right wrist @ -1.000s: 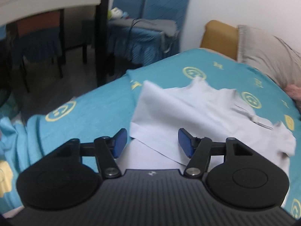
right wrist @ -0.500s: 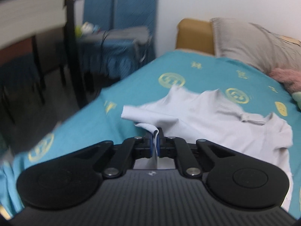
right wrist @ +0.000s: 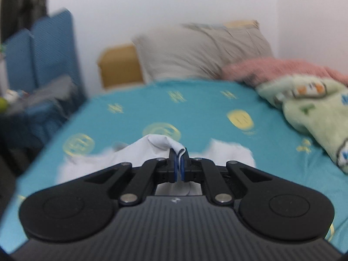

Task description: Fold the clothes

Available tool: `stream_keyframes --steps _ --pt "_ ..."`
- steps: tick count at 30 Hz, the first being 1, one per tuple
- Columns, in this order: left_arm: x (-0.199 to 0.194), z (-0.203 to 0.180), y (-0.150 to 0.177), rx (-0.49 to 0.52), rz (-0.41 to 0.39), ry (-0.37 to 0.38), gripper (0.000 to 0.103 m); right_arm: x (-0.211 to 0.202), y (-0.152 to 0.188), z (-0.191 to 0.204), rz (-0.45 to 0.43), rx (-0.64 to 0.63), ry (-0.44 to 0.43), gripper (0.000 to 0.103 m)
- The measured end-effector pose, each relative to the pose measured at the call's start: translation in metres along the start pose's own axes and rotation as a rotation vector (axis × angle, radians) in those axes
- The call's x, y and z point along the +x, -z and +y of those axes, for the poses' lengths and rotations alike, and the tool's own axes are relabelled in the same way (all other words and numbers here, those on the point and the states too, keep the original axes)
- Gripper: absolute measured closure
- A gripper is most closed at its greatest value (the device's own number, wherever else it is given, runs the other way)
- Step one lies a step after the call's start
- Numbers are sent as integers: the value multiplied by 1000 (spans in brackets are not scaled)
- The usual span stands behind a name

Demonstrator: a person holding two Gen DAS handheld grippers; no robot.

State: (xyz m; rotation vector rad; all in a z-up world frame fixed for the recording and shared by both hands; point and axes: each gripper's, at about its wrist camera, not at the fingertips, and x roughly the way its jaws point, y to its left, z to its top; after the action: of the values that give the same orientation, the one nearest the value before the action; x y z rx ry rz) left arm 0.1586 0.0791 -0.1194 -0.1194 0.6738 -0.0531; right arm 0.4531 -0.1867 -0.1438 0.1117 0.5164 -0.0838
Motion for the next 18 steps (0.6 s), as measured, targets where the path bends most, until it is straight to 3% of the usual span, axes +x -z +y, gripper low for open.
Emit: stream_keyframes --steps 5,9,10,11,12,13,18 --pt "12 -2 2 8 22 -6 4 27 19 -15 25 16 12 96" --pt "17 -3 0 -5 32 4 4 19 15 -22 39 54 -42 89" --pt "17 -4 1 -4 29 5 4 14 14 -23 52 53 -47 81" --pt "17 -7 1 1 23 4 4 7 13 -23 66 51 -49 57" --pt "17 -9 2 6 17 4 4 -3 12 -22 61 50 -55 27" --pt "17 -12 3 13 10 3 4 -17 12 -21 40 49 -62 15" --pt "4 -23 8 57 -32 5 4 -95 16 -16 7 20 -111 15"
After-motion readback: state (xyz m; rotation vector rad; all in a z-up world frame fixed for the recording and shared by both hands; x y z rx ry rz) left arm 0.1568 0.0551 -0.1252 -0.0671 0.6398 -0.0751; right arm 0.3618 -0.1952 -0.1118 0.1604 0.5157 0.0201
